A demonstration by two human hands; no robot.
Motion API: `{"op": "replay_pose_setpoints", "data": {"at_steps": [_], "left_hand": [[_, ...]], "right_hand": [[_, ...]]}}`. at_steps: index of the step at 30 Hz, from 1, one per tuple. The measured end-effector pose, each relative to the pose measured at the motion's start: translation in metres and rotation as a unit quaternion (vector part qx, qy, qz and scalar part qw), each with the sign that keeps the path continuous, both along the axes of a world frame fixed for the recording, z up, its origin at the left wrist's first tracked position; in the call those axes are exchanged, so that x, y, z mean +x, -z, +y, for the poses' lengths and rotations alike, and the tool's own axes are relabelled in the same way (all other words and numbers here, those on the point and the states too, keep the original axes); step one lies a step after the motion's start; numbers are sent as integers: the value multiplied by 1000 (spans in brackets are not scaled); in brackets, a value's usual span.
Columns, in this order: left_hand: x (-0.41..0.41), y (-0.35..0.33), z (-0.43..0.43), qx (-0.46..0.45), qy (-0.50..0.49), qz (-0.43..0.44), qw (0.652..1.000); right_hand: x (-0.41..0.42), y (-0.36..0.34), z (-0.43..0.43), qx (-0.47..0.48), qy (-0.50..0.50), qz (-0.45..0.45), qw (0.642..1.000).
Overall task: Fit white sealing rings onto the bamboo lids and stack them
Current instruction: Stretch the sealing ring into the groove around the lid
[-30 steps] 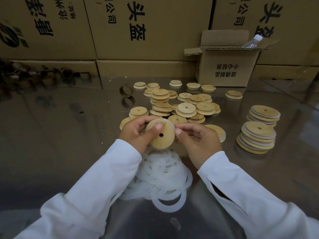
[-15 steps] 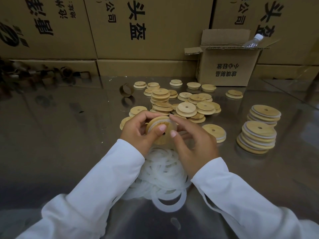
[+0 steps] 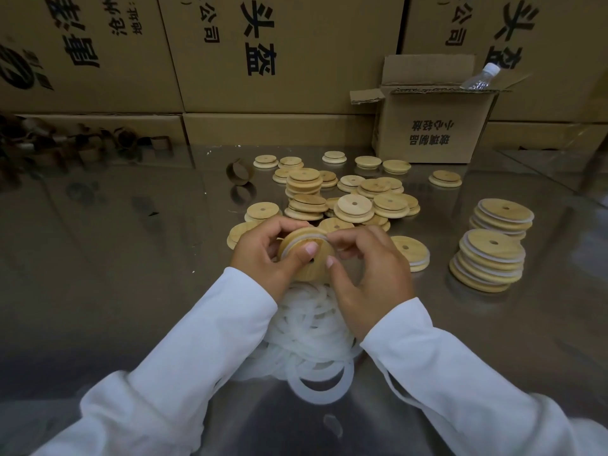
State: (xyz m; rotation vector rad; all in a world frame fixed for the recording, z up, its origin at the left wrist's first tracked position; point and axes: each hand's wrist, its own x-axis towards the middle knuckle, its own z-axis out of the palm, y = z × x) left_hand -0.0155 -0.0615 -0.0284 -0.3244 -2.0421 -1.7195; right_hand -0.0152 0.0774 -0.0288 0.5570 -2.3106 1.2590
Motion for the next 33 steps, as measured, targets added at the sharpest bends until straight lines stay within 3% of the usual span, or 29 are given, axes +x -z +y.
{"op": "replay_pose_setpoints", "data": {"at_steps": [10,19,33], "left_hand": [[0,-1,-3,-77,-27,7,997],[0,0,-1,-62,-16,-8,998],[3,-9,-7,-45,-14,-39,998]], "right_hand": [[-5,-4,2,-131,-72,-181,972],[-7,0,2,-66,-23,-93,993],[-13,-2,3,-111,-110,-144,977]]}}
